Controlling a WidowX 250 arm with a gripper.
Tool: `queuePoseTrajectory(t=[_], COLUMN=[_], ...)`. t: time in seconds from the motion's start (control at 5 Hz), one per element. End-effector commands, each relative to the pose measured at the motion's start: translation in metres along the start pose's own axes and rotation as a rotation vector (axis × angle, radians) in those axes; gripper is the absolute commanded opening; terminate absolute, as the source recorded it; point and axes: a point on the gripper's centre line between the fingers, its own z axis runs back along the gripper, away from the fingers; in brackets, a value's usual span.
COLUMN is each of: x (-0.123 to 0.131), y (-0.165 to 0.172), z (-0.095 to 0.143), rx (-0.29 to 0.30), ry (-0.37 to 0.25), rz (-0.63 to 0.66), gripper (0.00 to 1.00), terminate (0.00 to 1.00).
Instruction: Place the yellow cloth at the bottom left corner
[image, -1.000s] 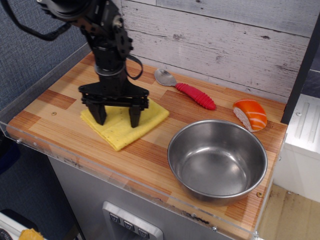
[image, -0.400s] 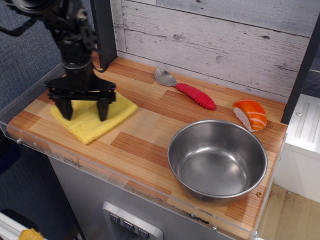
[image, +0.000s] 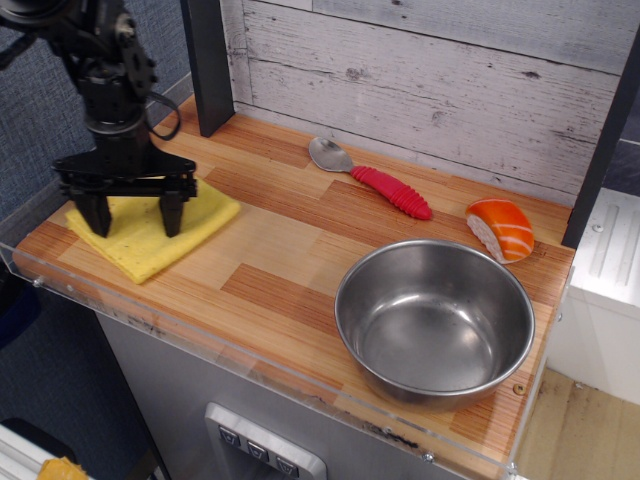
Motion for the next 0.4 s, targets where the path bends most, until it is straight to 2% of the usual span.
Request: queuePoseTrajectory(t=[0.0, 0.2], x=[0.0087, 0.0092], y=[0.0212, 0.0169], z=[0.0092, 0.0108], rx=[0.006, -0.031], ry=[-0.041, -0.042], rz=[0.052, 0.06], gripper=[1.0, 1.0], terminate=[0.0, 0.0])
